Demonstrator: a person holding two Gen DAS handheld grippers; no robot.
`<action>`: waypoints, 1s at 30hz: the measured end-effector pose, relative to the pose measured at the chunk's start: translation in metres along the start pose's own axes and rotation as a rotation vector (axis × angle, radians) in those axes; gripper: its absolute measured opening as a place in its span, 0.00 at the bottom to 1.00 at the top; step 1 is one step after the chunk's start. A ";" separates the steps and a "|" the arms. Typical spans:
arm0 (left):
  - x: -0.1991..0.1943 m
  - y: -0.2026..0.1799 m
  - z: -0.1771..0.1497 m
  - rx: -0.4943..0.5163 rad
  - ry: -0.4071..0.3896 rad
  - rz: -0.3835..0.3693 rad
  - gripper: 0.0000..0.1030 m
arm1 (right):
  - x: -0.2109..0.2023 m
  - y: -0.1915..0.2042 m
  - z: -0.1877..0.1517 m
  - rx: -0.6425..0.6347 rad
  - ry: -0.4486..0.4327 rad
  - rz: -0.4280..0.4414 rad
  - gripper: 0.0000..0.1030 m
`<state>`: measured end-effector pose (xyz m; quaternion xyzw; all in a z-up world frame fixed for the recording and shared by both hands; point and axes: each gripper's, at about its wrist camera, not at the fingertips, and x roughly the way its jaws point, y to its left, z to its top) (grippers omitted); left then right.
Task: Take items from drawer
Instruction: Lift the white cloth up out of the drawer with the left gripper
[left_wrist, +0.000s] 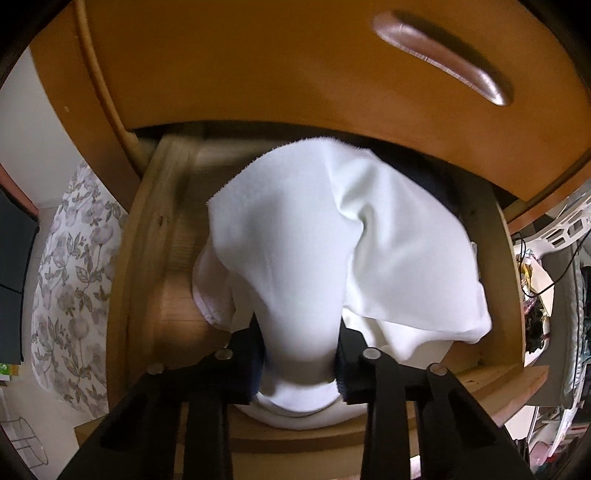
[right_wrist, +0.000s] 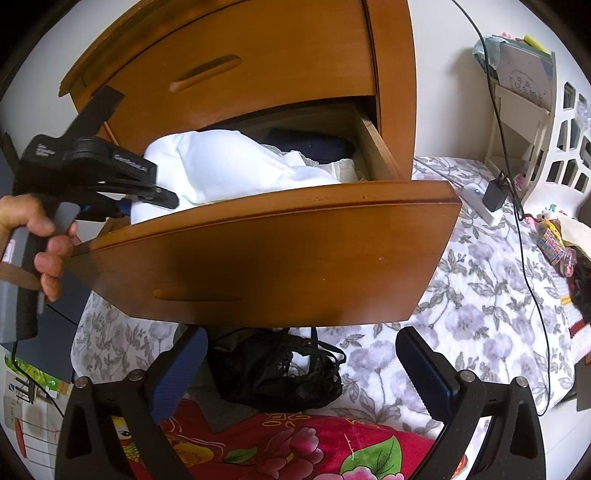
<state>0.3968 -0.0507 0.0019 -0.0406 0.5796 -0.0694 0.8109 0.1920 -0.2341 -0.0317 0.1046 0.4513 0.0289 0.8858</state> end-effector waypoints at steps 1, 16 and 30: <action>-0.004 0.002 -0.002 -0.006 -0.011 -0.008 0.27 | 0.000 0.000 0.000 -0.001 0.000 0.000 1.00; -0.075 0.028 -0.032 0.025 -0.234 -0.181 0.15 | -0.002 0.002 -0.001 -0.016 -0.005 -0.013 1.00; -0.162 0.017 -0.020 0.050 -0.478 -0.248 0.14 | -0.006 0.003 -0.001 -0.019 -0.011 -0.021 1.00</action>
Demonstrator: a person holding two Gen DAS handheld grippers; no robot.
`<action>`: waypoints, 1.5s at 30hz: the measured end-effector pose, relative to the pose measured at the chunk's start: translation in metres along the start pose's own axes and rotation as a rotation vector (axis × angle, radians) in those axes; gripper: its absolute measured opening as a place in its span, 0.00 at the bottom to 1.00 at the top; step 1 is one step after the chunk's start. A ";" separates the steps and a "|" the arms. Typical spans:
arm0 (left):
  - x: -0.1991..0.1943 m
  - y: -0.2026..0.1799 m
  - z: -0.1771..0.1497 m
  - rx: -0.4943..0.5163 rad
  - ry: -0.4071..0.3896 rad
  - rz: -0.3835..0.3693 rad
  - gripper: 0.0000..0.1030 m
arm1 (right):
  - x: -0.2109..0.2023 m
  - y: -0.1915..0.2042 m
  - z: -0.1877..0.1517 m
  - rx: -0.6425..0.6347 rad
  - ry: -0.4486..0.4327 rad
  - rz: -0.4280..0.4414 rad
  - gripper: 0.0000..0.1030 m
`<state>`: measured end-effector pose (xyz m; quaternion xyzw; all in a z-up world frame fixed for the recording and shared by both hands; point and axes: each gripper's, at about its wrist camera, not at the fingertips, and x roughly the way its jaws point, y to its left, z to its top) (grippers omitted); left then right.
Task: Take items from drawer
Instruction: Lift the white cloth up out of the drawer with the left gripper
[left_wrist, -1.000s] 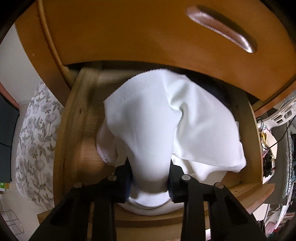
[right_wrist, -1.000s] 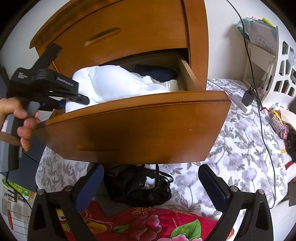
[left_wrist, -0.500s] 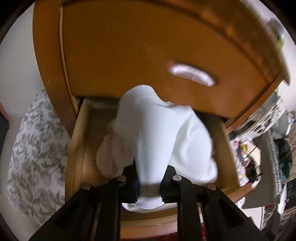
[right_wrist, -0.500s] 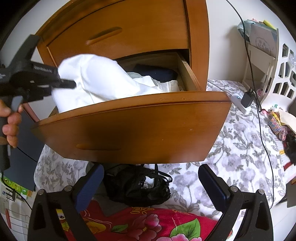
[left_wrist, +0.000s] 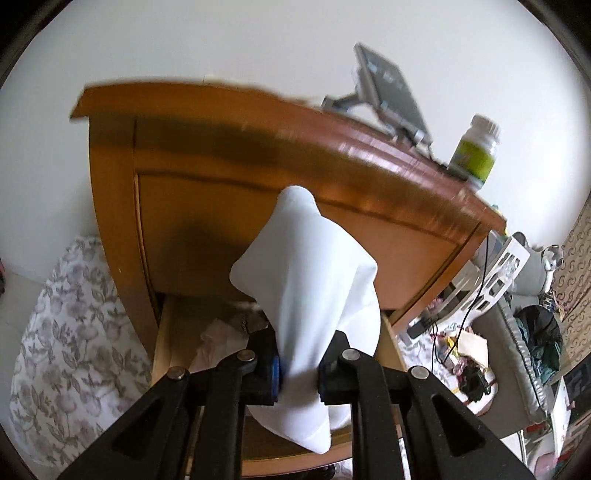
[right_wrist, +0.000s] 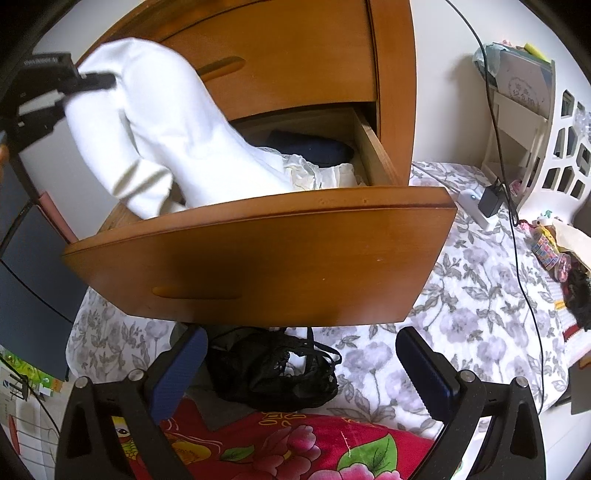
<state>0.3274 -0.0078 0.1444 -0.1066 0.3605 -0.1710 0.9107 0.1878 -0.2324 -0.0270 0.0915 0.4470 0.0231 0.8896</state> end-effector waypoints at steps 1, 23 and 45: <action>-0.003 -0.003 0.001 0.005 -0.012 0.002 0.14 | -0.001 0.000 0.000 -0.001 -0.002 -0.002 1.00; -0.102 -0.048 0.017 0.072 -0.218 -0.052 0.14 | -0.040 0.009 0.000 -0.031 -0.065 -0.045 1.00; -0.167 -0.090 -0.034 0.141 -0.208 -0.117 0.14 | -0.125 0.020 -0.016 -0.050 -0.188 -0.065 1.00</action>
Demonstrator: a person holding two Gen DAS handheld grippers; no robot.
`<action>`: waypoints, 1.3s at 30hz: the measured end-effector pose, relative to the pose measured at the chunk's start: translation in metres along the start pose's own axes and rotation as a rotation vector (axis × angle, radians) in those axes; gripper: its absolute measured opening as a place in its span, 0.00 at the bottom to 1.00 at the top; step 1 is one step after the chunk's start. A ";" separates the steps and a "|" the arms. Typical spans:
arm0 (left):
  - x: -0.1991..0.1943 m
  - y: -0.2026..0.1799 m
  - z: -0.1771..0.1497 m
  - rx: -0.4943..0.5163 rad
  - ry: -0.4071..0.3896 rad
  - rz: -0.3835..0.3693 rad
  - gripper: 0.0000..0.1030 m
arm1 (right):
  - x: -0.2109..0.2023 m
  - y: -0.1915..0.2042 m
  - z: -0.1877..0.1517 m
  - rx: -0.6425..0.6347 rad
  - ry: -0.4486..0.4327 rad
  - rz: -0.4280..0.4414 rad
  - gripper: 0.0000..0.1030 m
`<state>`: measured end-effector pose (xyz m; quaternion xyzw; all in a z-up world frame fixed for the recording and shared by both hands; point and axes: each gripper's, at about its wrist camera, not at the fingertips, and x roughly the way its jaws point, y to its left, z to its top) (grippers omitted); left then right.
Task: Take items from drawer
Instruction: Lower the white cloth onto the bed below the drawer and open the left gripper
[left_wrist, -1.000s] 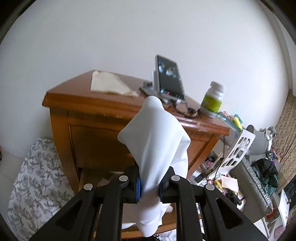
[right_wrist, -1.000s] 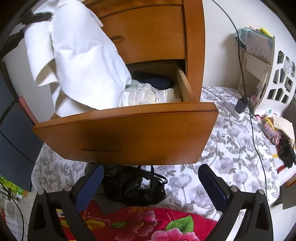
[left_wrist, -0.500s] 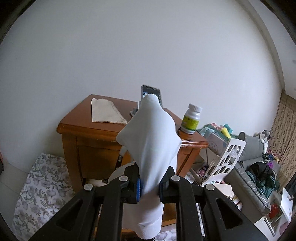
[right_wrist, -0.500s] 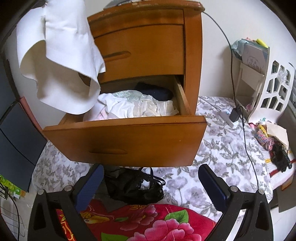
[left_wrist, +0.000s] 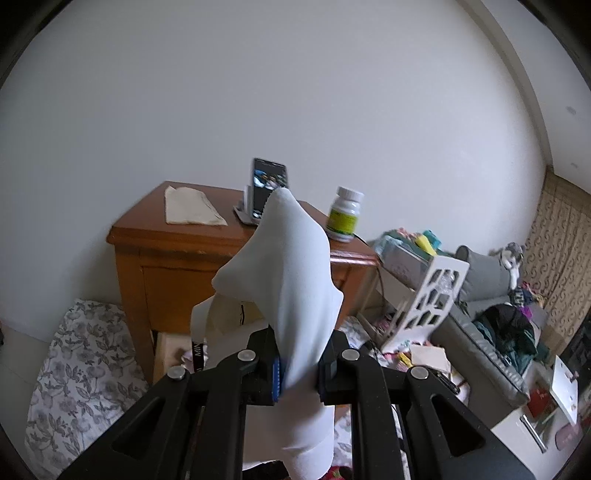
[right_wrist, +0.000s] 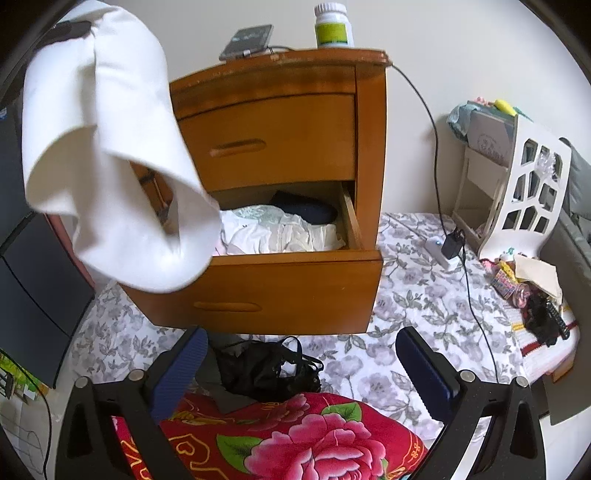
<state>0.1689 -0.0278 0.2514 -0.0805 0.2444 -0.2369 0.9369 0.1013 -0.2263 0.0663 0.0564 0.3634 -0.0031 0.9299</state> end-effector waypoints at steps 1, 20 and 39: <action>-0.001 -0.003 -0.003 0.003 0.008 -0.006 0.14 | -0.005 0.000 0.000 -0.001 -0.009 0.000 1.00; 0.059 -0.027 -0.092 -0.006 0.270 -0.080 0.14 | -0.040 -0.035 -0.001 0.074 -0.071 -0.028 1.00; 0.120 0.009 -0.204 -0.079 0.513 0.016 0.14 | -0.018 -0.039 -0.007 0.080 -0.020 -0.032 1.00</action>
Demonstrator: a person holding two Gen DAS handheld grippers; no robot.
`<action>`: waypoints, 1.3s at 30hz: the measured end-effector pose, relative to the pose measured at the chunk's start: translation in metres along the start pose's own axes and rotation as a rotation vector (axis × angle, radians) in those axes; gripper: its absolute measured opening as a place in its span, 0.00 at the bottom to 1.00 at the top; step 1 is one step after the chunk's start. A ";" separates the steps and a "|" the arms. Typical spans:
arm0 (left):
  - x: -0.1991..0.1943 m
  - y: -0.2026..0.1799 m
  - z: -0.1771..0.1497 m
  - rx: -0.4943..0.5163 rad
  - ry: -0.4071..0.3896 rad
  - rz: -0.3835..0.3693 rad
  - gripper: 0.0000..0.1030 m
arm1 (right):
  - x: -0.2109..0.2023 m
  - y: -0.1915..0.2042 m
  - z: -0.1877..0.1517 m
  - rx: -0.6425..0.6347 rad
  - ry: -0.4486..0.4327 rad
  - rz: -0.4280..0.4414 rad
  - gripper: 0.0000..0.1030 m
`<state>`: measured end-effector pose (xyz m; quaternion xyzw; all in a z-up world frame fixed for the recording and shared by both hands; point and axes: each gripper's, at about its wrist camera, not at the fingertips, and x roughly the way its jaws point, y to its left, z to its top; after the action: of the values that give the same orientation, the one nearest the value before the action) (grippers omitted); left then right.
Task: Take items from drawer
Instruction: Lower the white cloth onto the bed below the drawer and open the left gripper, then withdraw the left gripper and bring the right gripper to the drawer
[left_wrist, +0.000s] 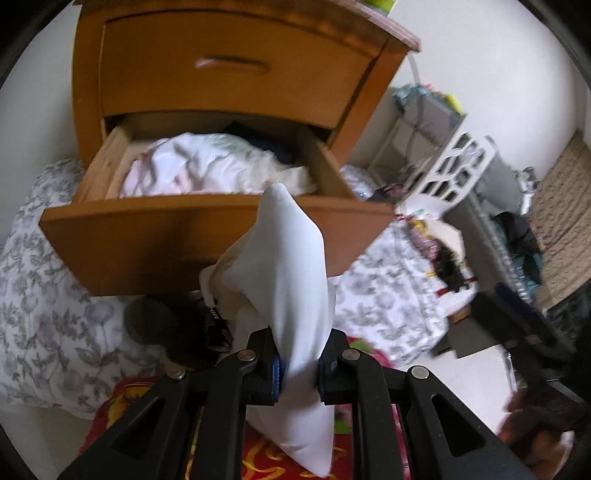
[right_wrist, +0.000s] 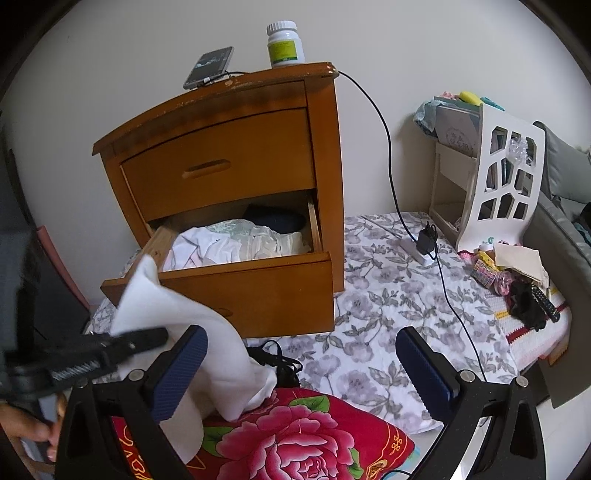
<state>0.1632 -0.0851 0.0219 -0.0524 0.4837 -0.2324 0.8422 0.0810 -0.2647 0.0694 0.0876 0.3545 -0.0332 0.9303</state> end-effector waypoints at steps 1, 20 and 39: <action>0.004 0.003 -0.001 0.004 0.005 0.023 0.15 | 0.001 0.001 -0.001 -0.003 0.004 0.001 1.00; 0.074 0.039 -0.017 -0.056 0.165 0.161 0.29 | 0.025 0.010 -0.009 -0.032 0.065 0.012 1.00; -0.019 0.032 0.005 -0.072 -0.073 0.219 0.60 | 0.039 0.018 -0.015 -0.057 0.106 0.029 1.00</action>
<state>0.1705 -0.0486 0.0300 -0.0381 0.4635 -0.1195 0.8772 0.1022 -0.2446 0.0345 0.0678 0.4029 -0.0047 0.9127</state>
